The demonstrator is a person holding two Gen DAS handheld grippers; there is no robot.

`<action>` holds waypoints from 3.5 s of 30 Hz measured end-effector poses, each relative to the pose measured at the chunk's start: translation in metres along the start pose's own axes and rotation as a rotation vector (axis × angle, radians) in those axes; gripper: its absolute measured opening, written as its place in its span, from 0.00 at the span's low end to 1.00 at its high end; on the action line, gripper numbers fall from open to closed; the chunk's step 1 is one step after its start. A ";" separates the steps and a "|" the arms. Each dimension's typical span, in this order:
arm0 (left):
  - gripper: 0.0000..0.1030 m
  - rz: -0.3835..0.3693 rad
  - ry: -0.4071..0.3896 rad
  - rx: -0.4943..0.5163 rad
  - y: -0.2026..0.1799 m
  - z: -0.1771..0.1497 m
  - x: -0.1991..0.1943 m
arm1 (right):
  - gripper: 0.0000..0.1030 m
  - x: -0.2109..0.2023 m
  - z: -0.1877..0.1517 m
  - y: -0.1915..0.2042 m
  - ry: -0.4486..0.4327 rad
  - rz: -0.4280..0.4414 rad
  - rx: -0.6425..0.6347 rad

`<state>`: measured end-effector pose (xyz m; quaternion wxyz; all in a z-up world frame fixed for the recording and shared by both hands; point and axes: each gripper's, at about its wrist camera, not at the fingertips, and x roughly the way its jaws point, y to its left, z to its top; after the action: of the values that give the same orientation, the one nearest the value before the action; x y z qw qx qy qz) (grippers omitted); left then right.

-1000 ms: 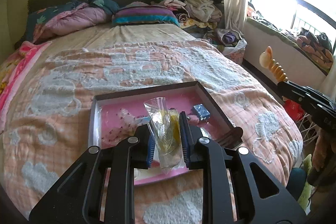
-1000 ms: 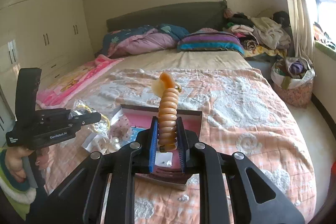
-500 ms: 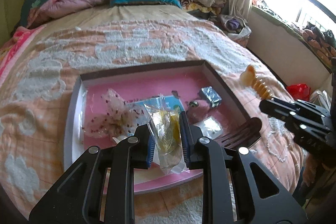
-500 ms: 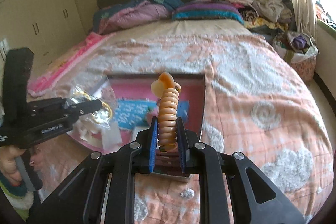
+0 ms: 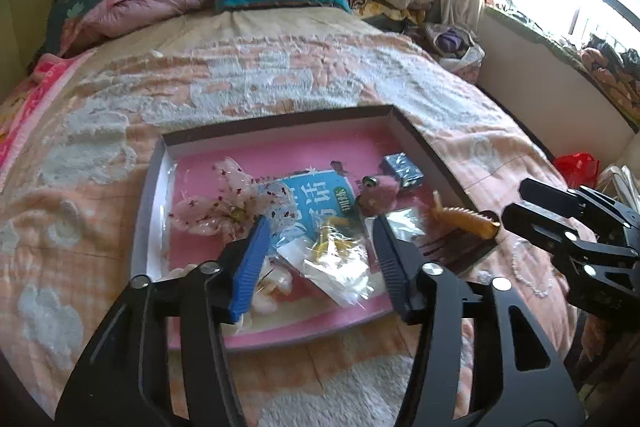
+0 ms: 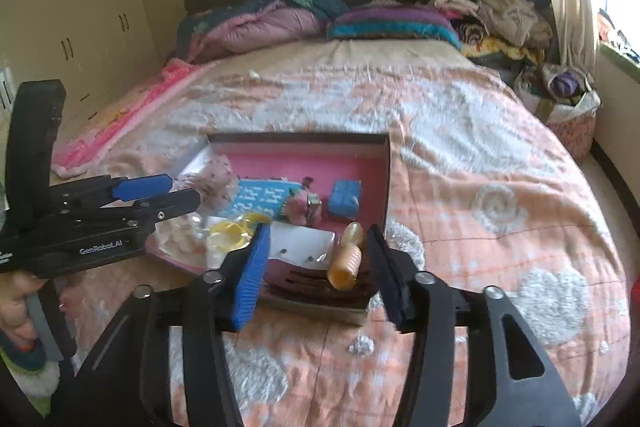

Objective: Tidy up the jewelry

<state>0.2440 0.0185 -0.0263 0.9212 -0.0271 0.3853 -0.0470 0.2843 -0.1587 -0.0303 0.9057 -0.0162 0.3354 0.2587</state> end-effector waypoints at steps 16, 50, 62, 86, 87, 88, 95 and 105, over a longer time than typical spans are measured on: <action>0.91 0.094 -0.081 -0.042 -0.009 -0.059 -0.099 | 0.93 -0.116 -0.030 0.027 -0.139 -0.003 -0.043; 0.91 0.109 -0.042 -0.126 -0.014 -0.111 -0.118 | 0.93 -0.120 -0.079 0.046 -0.042 0.012 -0.010; 0.91 0.108 -0.045 -0.119 -0.014 -0.112 -0.124 | 0.93 -0.126 -0.078 0.043 -0.052 0.005 0.001; 0.91 0.118 -0.050 -0.116 -0.012 -0.108 -0.127 | 0.93 -0.127 -0.078 0.043 -0.052 0.001 -0.002; 0.91 0.118 -0.051 -0.116 -0.012 -0.109 -0.127 | 0.93 -0.127 -0.078 0.044 -0.052 0.002 -0.001; 0.91 0.119 -0.050 -0.116 -0.012 -0.108 -0.127 | 0.93 -0.127 -0.078 0.044 -0.053 0.001 0.000; 0.91 0.119 -0.049 -0.117 -0.012 -0.108 -0.128 | 0.93 -0.128 -0.079 0.043 -0.053 0.000 -0.001; 0.91 0.096 -0.029 -0.125 -0.008 -0.112 -0.120 | 0.93 -0.127 -0.079 0.043 -0.044 -0.001 -0.009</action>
<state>0.0796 0.0217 -0.0192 0.9243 -0.0667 0.3752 0.0218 0.1347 -0.1953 -0.0074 0.9129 -0.0149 0.3142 0.2603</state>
